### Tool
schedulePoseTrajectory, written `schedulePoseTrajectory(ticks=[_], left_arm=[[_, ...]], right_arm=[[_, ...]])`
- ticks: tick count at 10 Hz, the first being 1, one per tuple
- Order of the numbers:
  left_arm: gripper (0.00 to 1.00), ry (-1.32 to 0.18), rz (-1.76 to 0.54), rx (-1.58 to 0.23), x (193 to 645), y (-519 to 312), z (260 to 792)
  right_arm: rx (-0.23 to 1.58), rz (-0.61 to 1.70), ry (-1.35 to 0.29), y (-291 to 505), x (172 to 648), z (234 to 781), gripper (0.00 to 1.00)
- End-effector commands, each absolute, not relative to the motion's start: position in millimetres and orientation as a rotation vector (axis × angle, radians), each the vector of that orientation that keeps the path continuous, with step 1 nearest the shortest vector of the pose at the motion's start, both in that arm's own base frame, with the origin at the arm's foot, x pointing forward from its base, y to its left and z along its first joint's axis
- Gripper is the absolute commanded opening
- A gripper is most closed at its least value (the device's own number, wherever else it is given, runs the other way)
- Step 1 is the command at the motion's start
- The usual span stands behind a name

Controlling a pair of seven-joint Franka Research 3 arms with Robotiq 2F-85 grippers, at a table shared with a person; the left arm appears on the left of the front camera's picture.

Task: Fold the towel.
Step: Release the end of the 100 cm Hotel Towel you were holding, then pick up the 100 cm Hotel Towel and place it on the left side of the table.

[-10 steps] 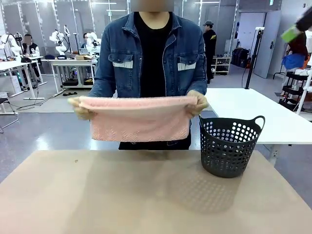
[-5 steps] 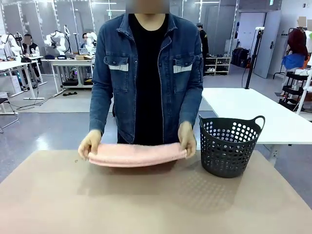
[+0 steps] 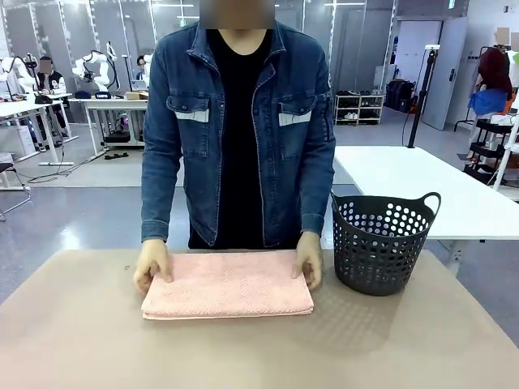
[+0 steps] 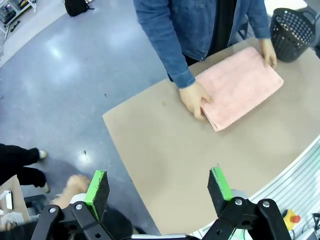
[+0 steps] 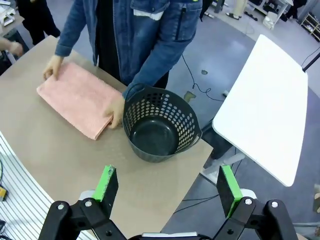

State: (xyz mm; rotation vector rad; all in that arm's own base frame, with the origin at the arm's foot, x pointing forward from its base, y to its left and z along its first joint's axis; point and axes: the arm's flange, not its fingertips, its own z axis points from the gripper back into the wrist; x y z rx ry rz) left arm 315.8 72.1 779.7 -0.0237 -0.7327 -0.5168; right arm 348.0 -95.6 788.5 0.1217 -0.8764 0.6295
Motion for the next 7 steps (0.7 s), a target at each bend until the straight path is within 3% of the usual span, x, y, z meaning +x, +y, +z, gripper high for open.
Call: schedulePoseTrajectory(ticks=[1,7], left_arm=[[1.0,-0.726,-0.526,-0.022,313.9,73.0,781.4],[1.0,-0.726,-0.526,-0.022,313.9,73.0,781.4]], right_arm=[[0.116,0.633,-0.869,-96.7,347.3,788.5,1.0],[0.116,0.633,-0.869,-96.7,347.3,788.5,1.0]])
